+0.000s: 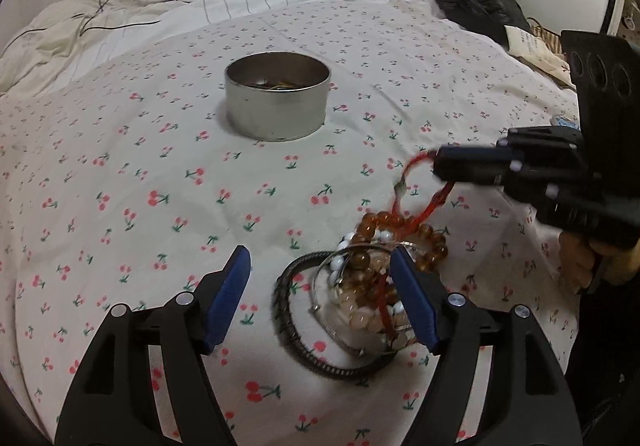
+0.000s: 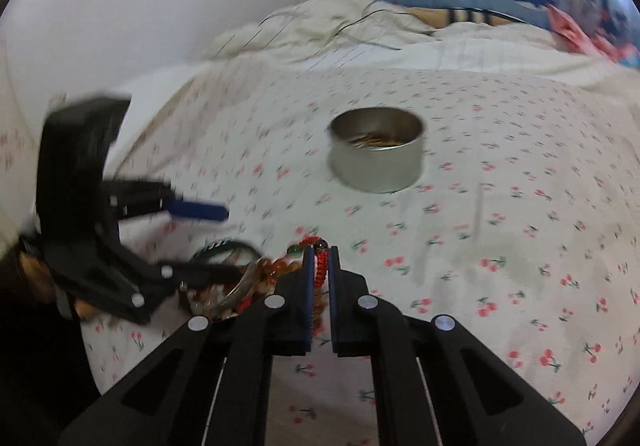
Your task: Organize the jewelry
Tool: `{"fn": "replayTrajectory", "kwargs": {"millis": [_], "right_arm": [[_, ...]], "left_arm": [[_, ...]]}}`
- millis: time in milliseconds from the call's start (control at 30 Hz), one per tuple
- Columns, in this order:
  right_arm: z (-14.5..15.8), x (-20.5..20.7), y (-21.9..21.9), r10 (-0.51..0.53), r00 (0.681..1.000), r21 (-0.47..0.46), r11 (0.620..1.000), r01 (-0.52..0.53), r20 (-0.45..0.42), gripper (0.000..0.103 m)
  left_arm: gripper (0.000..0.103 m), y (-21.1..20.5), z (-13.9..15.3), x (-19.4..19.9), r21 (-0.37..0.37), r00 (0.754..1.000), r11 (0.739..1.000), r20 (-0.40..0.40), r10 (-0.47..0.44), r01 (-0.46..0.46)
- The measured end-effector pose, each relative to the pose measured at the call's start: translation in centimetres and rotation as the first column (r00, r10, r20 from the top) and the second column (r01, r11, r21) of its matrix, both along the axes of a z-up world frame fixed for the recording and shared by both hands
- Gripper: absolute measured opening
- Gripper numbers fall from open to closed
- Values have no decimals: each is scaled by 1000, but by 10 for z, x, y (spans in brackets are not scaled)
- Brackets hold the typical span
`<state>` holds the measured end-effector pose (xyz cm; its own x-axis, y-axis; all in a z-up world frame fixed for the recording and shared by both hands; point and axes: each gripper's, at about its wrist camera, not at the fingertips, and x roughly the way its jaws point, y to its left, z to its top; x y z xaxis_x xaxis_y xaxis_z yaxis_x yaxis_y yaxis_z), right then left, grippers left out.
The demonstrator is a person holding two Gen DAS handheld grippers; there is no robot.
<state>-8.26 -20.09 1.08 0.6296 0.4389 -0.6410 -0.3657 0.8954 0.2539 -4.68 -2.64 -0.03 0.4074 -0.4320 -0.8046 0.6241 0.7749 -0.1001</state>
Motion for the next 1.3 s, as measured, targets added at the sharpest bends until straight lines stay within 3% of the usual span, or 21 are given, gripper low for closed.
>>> {"fn": "replayTrajectory", "kwargs": {"millis": [133,267,333,600,800,867,967,1167,1300], "right_arm": [[-3,5,-13,-63,998,25,998,64,-26,7],[-4,7,-21,-90,995,33,995,91,-41,7],[-3,6,-24,-97,995,39,994,98,-39,7],[-4,8,-25,-102,994,44,994,103,-43,7],[-6,9,-24,-97,994,39,994,99,-50,7],[-6,8,-24,-97,994,38,994,99,-51,7],[-6,8,-25,-103,994,41,994,105,-48,7],[-2,8,-29,-120,992,55,991,122,-33,7],[-2,8,-29,-119,992,55,991,121,-35,7]], "left_arm": [[68,-12,-6,6,-15,998,998,-28,-55,55],[29,-24,-11,5,-12,988,990,-62,-144,144],[22,-24,-12,5,-1,989,990,-52,-139,140],[17,-1,-2,20,-134,989,990,-131,-67,49],[17,0,-7,21,-135,983,989,-169,-76,54],[10,-1,-6,18,-130,984,989,-157,-87,67],[9,2,-2,16,-148,986,987,-147,-85,63],[5,20,16,19,-291,987,956,-145,-73,28],[5,28,20,22,-339,985,941,-157,-70,13]]}}
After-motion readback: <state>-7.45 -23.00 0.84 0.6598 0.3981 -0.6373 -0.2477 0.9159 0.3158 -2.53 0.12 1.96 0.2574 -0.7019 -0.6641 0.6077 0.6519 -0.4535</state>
